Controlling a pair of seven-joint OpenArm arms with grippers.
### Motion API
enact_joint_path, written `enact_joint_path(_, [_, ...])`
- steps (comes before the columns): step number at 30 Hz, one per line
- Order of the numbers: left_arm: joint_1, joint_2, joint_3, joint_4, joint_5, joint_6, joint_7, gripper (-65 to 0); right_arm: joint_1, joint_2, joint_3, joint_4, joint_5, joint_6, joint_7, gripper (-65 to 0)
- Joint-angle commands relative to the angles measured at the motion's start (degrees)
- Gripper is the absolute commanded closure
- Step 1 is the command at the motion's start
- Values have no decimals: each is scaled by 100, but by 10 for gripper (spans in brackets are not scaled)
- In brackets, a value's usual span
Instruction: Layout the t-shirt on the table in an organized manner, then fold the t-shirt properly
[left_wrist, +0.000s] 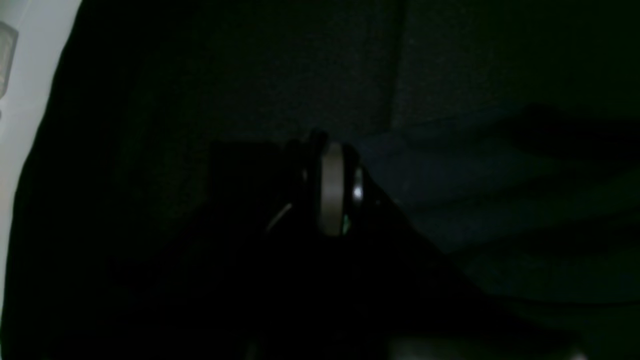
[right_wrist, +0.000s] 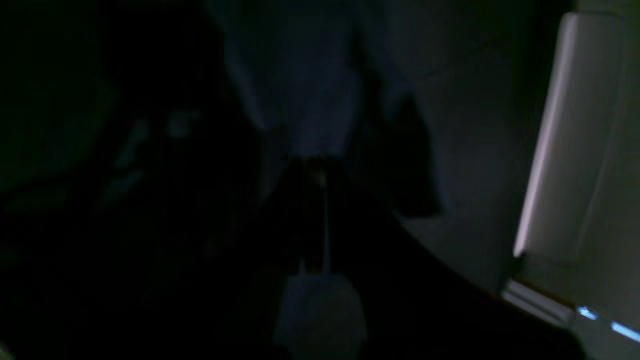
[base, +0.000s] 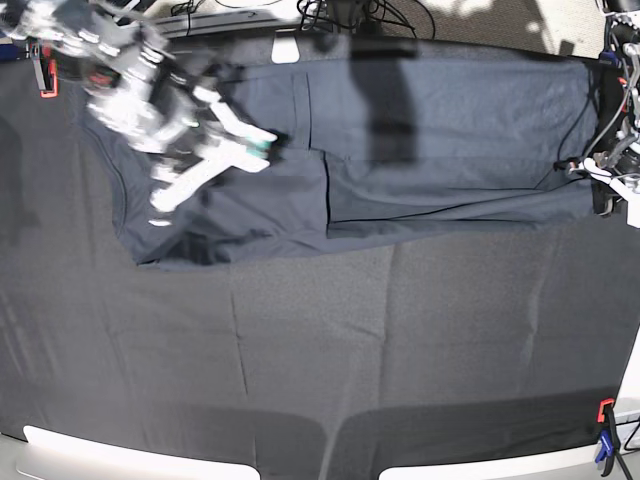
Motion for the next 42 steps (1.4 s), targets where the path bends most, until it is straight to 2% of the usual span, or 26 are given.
enact_joint_path(1, [-48,-111,-48,109,-37,-2,-136,0,-131,160,131,260,-22,-31,4,0])
enact_joint_path(6, [-48,-111,-48,109,-39,-2,-136,0,-1080,393,944,1075,63,-33,-131,0])
enact_joint_path(11, [-48,-111,-48,109,-39,-2,-136,0,-1703,385,1849,1073,903,-31,-133,-9])
enact_joint_path(14, [-48,-111,-48,109,-42,-2,-136,0,-1777,385,2070,850,1384,57,221,-150])
enact_joint_path(16, [-48,-111,-48,109,-39,-4,-136,0,-1777,374,2065,614,1390,323,584,-229])
enact_joint_path(17, [-48,-111,-48,109,-39,-2,-136,0,-1768,367,2063,470,1368,490,719,-249])
enact_joint_path(19, [-48,-111,-48,109,-39,-4,-136,0,-1725,369,2059,142,1335,721,955,-251])
enact_joint_path(22, [-48,-111,-48,109,-39,-2,-136,0,-1506,356,2057,-339,1331,719,1161,-251])
enact_joint_path(25, [-48,-111,-48,109,-39,-2,-136,0,-1172,177,2057,-693,1329,767,1193,-250])
enact_joint_path(28, [-48,-111,-48,109,-37,-2,-136,0,-1014,-15,2057,-817,1331,1316,1237,-250])
enact_joint_path(30, [-48,-111,-48,109,-37,-4,-138,0,-1016,-76,2057,-820,1331,1499,1250,-250])
enact_joint_path(33, [-50,-111,-48,109,-37,-2,-140,0,-1016,4,1996,-820,1172,1519,1189,-244])
enact_joint_path(38, [-50,-111,-48,109,-39,-2,-181,0,-1016,380,1652,-820,619,1515,1198,-229])
enact_joint_path(42, [-52,-111,-48,109,-37,-2,-210,0,-1012,411,1314,-822,214,1399,1423,-229])
